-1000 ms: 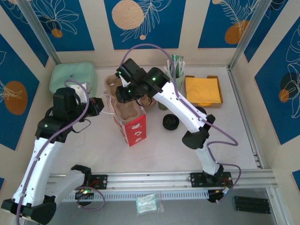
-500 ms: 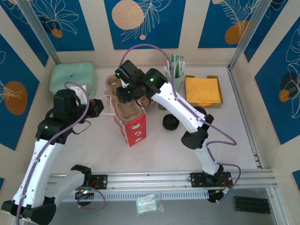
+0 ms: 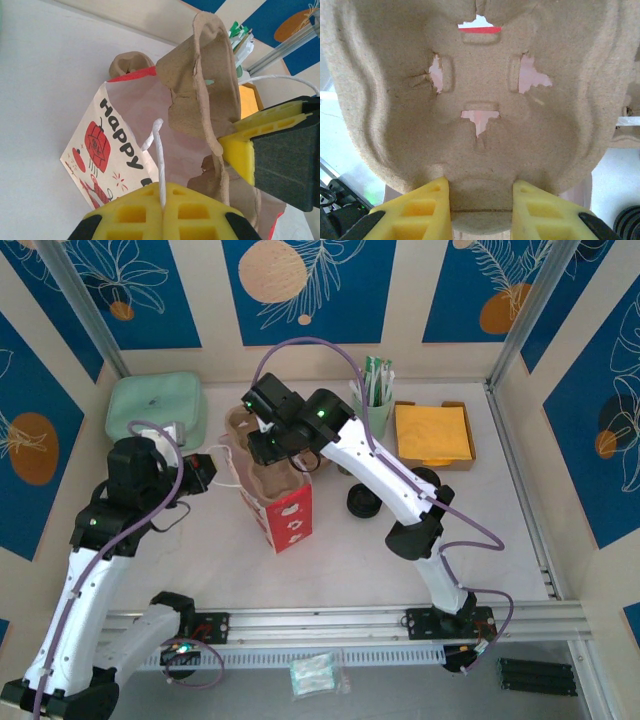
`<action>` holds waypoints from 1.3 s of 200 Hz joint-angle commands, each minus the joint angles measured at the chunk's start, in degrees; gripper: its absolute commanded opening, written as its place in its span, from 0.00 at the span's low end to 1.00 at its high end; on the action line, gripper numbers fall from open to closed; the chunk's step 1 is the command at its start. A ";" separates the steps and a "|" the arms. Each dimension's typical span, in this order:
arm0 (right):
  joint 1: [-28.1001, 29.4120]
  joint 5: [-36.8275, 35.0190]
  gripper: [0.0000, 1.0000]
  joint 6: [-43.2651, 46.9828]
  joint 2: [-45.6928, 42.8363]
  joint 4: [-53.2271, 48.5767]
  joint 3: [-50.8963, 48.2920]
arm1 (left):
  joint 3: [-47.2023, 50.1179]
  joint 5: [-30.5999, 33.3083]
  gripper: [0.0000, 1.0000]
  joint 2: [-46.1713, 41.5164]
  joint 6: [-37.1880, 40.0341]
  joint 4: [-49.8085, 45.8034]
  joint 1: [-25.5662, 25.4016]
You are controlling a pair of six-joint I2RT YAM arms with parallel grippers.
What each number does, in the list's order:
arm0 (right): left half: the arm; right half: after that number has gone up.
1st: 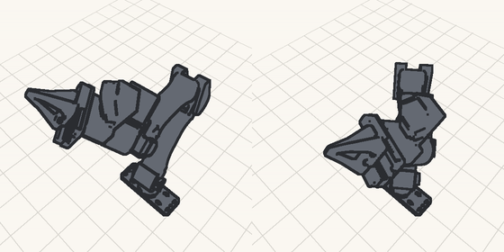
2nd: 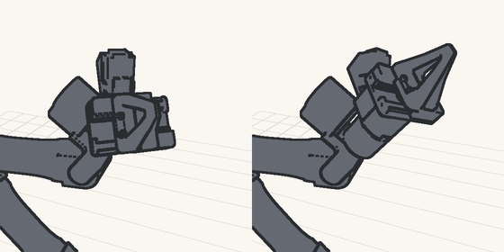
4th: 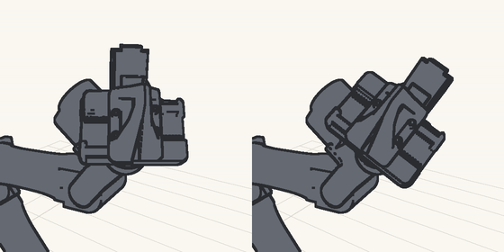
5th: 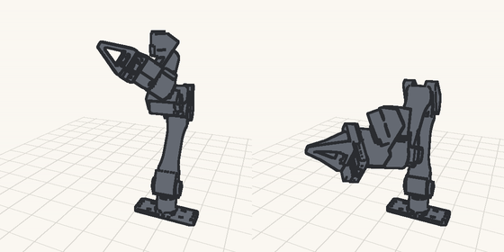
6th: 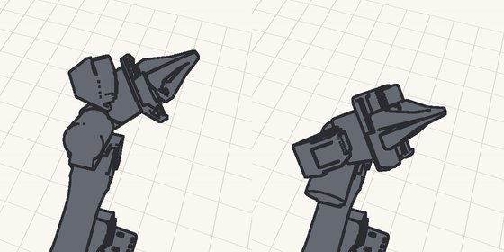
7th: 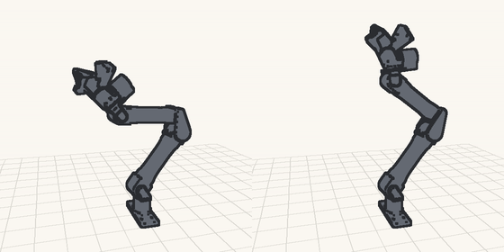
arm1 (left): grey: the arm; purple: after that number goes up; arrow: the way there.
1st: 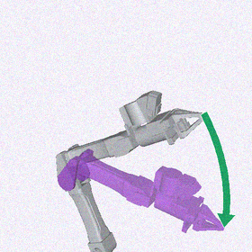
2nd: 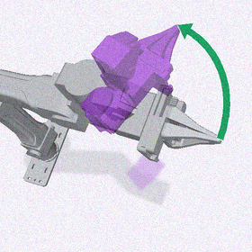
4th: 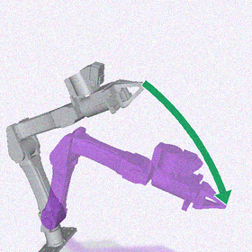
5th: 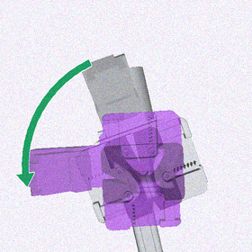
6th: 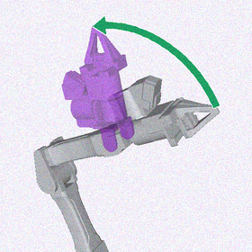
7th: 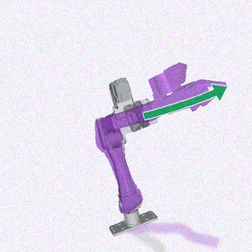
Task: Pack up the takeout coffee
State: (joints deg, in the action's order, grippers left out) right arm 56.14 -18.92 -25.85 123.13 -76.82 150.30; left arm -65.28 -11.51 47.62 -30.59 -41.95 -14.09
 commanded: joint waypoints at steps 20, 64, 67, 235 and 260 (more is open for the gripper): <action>1.06 0.28 0.27 0.40 0.44 -2.27 -0.36 | 0.33 0.79 0.00 -0.90 -0.79 0.58 0.48; 1.06 0.74 0.27 0.05 0.95 -4.01 -0.44 | 0.55 0.87 0.00 -1.20 -0.88 0.48 0.55; 1.04 0.73 0.27 -0.01 0.97 -4.11 -0.43 | 0.52 0.94 0.00 -1.21 -0.88 0.46 0.47; 2.01 2.31 0.24 0.93 3.25 -7.29 -1.99 | 0.50 1.06 0.00 -1.02 -1.00 0.61 0.52; 2.11 2.32 0.24 0.82 3.78 -7.72 -2.03 | 0.18 1.05 0.00 -1.03 -1.04 0.64 0.47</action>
State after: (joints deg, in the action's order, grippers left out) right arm 57.74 -18.00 -25.45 125.78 -82.24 148.70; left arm -65.06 -11.31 46.94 -31.24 -42.00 -14.09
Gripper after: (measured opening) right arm 0.240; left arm 0.066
